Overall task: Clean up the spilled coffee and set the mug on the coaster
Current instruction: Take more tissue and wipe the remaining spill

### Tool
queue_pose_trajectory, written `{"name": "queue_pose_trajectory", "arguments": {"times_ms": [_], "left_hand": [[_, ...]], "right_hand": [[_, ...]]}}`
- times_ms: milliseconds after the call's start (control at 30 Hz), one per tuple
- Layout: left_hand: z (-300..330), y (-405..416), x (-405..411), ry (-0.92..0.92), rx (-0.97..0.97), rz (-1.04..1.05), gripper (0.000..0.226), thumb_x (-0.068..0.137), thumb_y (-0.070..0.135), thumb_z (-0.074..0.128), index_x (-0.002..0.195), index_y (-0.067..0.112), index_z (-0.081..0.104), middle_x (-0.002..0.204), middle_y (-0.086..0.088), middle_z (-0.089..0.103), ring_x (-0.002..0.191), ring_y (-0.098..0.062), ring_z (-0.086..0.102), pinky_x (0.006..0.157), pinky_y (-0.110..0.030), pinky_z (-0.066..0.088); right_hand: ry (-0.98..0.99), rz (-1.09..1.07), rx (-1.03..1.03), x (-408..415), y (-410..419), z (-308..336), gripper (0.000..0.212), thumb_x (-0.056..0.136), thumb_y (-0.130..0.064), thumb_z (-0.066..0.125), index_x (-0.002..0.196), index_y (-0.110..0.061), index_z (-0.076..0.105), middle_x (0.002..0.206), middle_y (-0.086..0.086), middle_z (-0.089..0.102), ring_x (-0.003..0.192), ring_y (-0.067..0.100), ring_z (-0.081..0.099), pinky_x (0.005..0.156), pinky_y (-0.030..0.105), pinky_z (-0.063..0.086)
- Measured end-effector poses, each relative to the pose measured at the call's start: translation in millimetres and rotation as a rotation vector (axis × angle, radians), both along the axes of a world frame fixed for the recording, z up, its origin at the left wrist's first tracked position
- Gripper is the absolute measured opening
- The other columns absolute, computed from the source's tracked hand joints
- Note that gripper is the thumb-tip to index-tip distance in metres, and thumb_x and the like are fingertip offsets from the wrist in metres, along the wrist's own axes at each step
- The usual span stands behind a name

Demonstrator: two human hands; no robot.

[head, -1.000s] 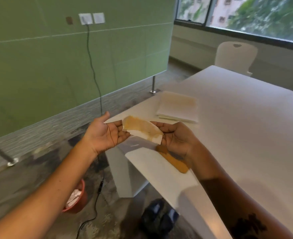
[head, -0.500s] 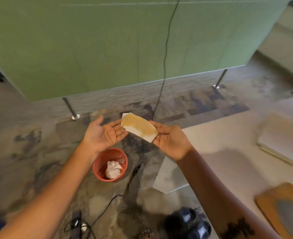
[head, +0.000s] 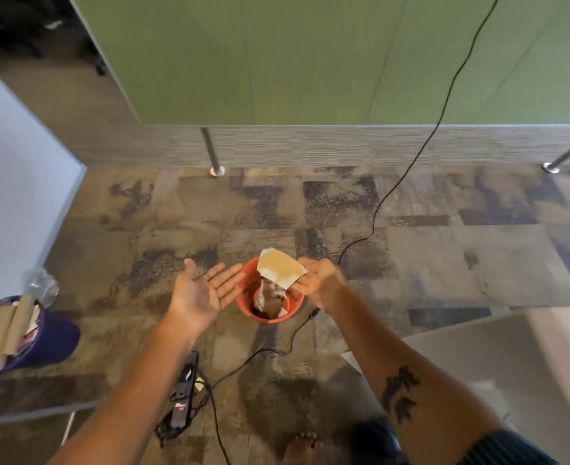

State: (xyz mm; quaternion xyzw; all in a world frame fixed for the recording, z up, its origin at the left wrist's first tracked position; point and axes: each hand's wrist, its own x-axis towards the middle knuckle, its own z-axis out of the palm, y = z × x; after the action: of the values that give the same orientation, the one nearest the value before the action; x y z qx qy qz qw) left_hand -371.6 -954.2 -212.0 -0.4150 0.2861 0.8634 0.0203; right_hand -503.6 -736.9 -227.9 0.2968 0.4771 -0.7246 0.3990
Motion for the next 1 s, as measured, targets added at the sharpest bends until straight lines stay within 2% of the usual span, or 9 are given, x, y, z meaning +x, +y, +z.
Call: {"name": "queue_pose_trajectory", "arguments": {"times_ms": [67,167,267,333,567,700,800,900,1000], "left_hand": [[-12.2,-4.4,9.8,-0.025,-0.02,0.01,0.081,0.102,0.07,0.021,0.147,0.008,0.046,0.133,-0.022,0.069,0.124,-0.036,0.066,0.097,-0.05,0.052],[-20.9,-4.3,20.6,-0.036,-0.057,-0.006,0.078,0.104,0.068,0.021,0.146,0.009,0.049,0.135,-0.019,0.069,0.128,-0.034,0.064,0.11,-0.051,0.046],[-19.5,1.4,24.0,-0.049,-0.121,-0.044,0.075,0.105,0.066,0.021,0.144,0.01,0.052,0.134,-0.017,0.07,0.128,-0.033,0.063,0.118,-0.053,0.038],[-16.1,6.8,22.2,-0.049,-0.156,-0.068,0.074,0.105,0.065,0.021,0.143,0.009,0.053,0.134,-0.017,0.069,0.126,-0.033,0.064,0.117,-0.053,0.038],[19.7,48.9,-12.1,0.004,-0.35,-0.21,0.074,0.105,0.065,0.022,0.139,0.01,0.057,0.129,-0.012,0.073,0.124,-0.03,0.066,0.112,-0.05,0.044],[54.9,94.9,-43.0,0.102,-0.475,-0.3,0.069,0.105,0.063,0.027,0.13,0.011,0.064,0.121,-0.01,0.077,0.118,-0.027,0.069,0.093,-0.039,0.052],[84.2,136.1,-65.6,0.211,-0.545,-0.384,0.071,0.096,0.068,0.035,0.128,0.013,0.066,0.126,-0.011,0.075,0.117,-0.025,0.07,0.102,-0.044,0.048],[114.4,176.8,-84.4,0.334,-0.673,-0.474,0.076,0.089,0.071,0.04,0.131,0.013,0.067,0.125,-0.005,0.076,0.118,-0.024,0.071,0.109,-0.05,0.045],[143.6,215.9,-98.3,0.446,-0.78,-0.511,0.067,0.092,0.067,0.044,0.129,0.016,0.068,0.126,-0.003,0.075,0.12,-0.026,0.07,0.109,-0.053,0.046]], "right_hand": [[-0.008,0.043,0.115,5.6,-5.1,-23.3,0.036,0.114,-0.013,0.03,0.137,0.003,0.053,0.13,0.02,0.064,0.126,0.037,0.063,0.107,0.051,0.052],[-0.006,0.157,0.276,23.7,6.2,-40.5,0.022,0.11,-0.015,0.049,0.095,-0.005,0.062,0.099,0.011,0.063,0.1,0.025,0.062,0.105,0.049,0.05],[-0.023,0.218,0.391,43.6,29.5,-47.5,0.018,0.11,-0.014,0.053,0.117,-0.004,0.066,0.128,0.018,0.065,0.132,0.029,0.056,0.12,0.05,0.04],[-0.04,0.191,0.435,53.4,45.0,-45.8,0.018,0.11,-0.01,0.051,0.121,-0.005,0.064,0.143,0.021,0.06,0.138,0.033,0.056,0.119,0.049,0.042],[0.182,0.121,0.491,56.4,85.6,2.6,0.018,0.106,-0.012,0.057,0.094,-0.015,0.07,0.11,0.012,0.071,0.109,0.026,0.069,0.104,0.046,0.056],[0.386,0.015,0.373,53.4,101.5,55.5,0.018,0.098,-0.003,0.063,0.115,-0.005,0.071,0.111,0.018,0.074,0.094,0.023,0.068,0.082,0.033,0.054],[0.612,0.022,0.419,53.0,115.2,92.2,0.044,0.084,0.008,0.064,0.127,0.008,0.061,0.104,0.024,0.068,0.075,0.01,0.064,0.066,0.019,0.045],[0.861,0.027,0.628,54.4,132.2,124.6,0.026,0.1,0.014,0.058,0.125,0.013,0.066,0.124,0.03,0.07,0.085,-0.006,0.07,0.081,0.009,0.05],[1.006,0.043,0.741,55.7,160.5,168.9,0.034,0.102,-0.003,0.059,0.135,-0.003,0.067,0.131,0.015,0.073,0.116,0.024,0.072,0.103,0.03,0.055]]}}
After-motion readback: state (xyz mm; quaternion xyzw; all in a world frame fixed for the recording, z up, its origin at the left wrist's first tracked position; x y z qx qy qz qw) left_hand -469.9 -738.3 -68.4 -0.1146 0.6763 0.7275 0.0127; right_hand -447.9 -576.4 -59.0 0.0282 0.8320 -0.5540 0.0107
